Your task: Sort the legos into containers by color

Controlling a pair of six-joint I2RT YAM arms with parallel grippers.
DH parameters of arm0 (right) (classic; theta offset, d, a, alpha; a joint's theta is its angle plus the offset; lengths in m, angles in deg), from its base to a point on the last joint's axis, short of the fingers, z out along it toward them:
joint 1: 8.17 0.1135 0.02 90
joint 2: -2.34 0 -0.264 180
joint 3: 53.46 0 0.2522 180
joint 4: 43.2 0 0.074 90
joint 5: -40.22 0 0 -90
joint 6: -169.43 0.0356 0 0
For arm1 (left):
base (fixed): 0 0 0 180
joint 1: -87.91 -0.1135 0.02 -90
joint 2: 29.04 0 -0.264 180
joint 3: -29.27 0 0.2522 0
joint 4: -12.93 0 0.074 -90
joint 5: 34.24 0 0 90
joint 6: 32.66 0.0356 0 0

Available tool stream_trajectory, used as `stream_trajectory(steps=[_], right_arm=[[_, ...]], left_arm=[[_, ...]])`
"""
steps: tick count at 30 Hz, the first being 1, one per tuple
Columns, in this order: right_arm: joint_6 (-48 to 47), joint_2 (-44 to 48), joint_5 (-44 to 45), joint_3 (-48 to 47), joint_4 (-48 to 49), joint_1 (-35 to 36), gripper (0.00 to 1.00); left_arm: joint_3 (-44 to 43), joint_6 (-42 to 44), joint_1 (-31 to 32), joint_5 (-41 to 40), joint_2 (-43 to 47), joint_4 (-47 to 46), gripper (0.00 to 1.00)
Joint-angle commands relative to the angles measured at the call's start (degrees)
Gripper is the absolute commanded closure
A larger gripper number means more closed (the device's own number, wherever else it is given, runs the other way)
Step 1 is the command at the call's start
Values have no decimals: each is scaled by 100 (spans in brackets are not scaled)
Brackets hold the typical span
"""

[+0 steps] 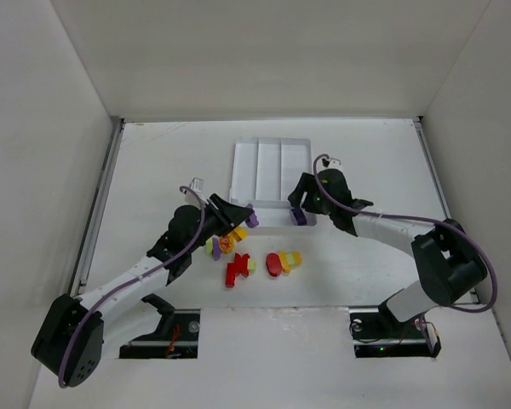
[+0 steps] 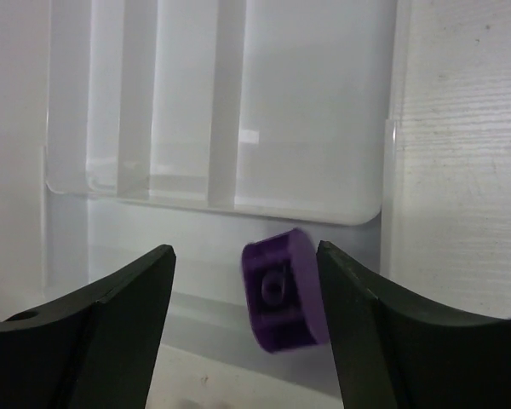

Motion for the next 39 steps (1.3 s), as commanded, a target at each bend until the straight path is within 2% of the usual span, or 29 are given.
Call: stream_trajectory(steps=[1,5,8,11,13,14,17,22,27,35,39], right_arm=[[-43,329,84,94,92,33,25],[71,1277,-47,410,162,173,28],[439,2209,-775,945,793,375,34],[1062,2632,-1636,1464,1785,516,27],[1529,2599,-2076,1667,2392,586,18],[1705,2502,-2278,1720,2673,656,16],[1996,2116,-2658,1738,3290,937,16],[2058,1886,-2667,1677,3572,1210,18],[2146,1816,-2737,1677,3844,1246,29],[2225,1658,-2702,1765,4056,1228,40],[2278,1570,-2641,1756,4082,1210,55]], left_arm=[[-303,9,64,74,-30,-602,89],[-329,-78,126,83,-66,-699,89],[-320,-236,135,144,-83,-866,89],[-294,-412,152,214,-110,-1076,89],[-259,-518,187,223,-110,-1182,88],[-241,-562,196,223,-110,-1226,88],[-232,-694,266,223,-92,-1323,88],[-232,-957,416,223,4,-1490,88],[-180,-1344,504,338,31,-1666,87],[-83,-1503,530,373,198,-1631,87],[-30,-1546,548,373,259,-1622,87]])
